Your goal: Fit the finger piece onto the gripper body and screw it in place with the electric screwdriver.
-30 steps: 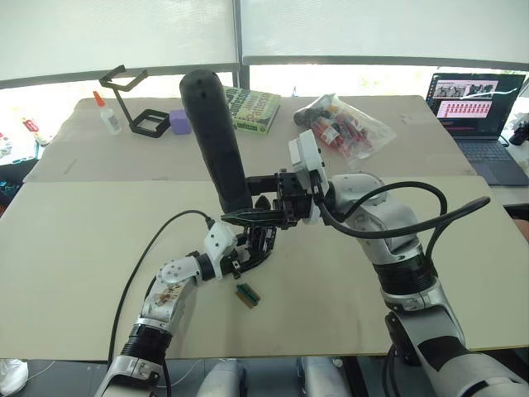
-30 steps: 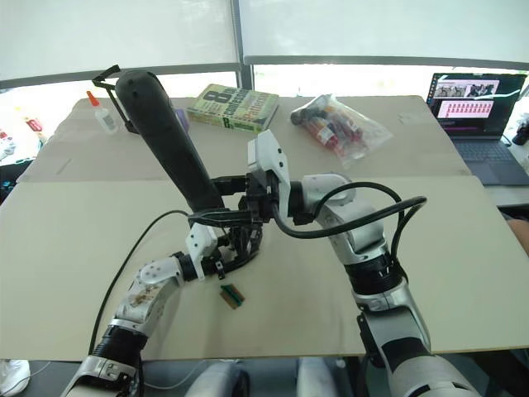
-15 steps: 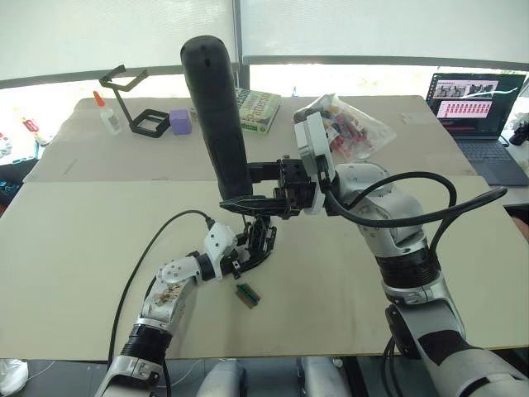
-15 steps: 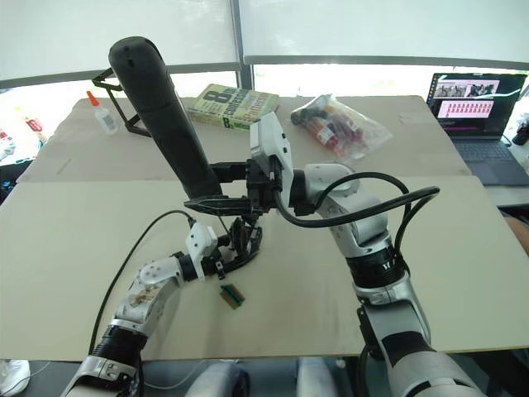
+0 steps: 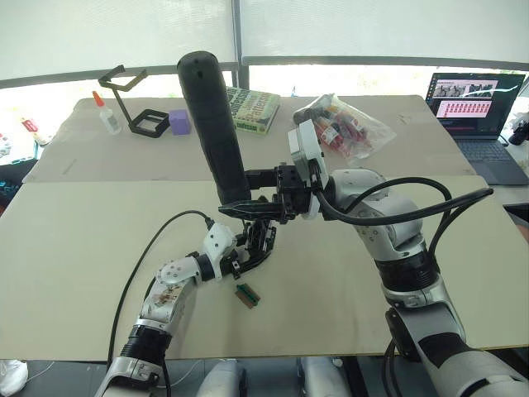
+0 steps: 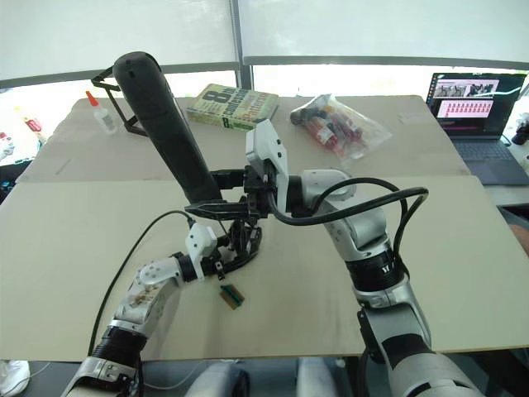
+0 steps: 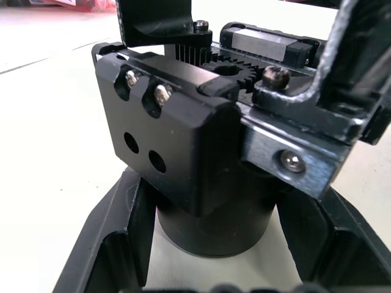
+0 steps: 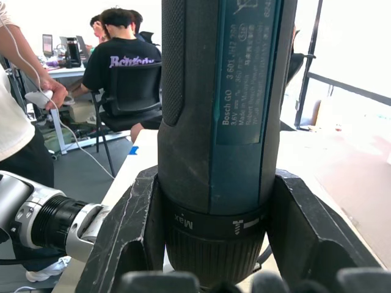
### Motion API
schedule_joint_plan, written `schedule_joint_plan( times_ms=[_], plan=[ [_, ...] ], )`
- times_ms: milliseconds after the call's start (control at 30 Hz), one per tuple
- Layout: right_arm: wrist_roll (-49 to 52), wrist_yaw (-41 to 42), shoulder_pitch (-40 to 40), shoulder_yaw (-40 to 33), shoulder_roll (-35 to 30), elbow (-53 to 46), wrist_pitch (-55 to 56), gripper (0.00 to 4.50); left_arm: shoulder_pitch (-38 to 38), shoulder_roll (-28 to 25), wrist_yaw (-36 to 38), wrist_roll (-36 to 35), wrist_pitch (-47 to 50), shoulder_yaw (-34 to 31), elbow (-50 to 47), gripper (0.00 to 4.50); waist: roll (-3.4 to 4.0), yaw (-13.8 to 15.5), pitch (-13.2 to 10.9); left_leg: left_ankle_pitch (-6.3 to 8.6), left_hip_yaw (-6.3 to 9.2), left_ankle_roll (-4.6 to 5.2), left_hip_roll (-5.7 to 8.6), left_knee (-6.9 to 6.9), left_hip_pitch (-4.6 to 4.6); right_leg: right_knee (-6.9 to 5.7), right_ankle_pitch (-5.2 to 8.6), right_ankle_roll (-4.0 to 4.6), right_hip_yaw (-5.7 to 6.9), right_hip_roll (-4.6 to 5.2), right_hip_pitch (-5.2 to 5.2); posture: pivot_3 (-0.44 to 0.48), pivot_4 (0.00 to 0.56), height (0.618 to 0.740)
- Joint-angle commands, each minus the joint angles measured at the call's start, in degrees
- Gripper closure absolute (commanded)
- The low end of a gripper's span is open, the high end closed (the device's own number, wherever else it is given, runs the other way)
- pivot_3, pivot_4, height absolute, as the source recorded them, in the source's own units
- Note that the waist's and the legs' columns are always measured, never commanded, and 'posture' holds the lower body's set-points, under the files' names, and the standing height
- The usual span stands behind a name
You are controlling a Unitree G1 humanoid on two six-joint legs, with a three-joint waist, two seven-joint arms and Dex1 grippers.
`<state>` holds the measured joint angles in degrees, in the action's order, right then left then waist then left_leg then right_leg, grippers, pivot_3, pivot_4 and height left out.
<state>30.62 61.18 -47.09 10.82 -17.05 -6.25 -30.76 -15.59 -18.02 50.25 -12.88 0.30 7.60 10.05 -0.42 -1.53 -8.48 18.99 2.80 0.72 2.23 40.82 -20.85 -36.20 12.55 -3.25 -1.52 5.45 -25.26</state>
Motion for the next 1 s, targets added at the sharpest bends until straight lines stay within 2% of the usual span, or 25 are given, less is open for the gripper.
schedule_joint_plan(
  times_ms=[33,1000],
  plan=[
    [1.26,-0.23,-1.06,-0.84,0.28,-2.88,0.3,2.58,1.26,0.1,0.73,-0.14,0.93,0.95,-0.03,2.18,0.0,-0.03,0.0,0.0,0.0,0.0,0.0,0.0,0.0,0.0,0.0,0.0,0.0,0.0,0.0,0.0,0.15,0.74],
    [0.8,-0.2,-1.61,-0.71,0.52,-2.46,-0.3,2.58,1.78,0.28,0.55,-0.15,0.87,1.0,-0.28,2.18,0.0,-0.3,0.0,0.0,0.01,0.0,0.0,0.0,0.0,0.0,0.0,0.0,0.0,0.01,0.0,0.0,0.15,0.74]
  ],
)
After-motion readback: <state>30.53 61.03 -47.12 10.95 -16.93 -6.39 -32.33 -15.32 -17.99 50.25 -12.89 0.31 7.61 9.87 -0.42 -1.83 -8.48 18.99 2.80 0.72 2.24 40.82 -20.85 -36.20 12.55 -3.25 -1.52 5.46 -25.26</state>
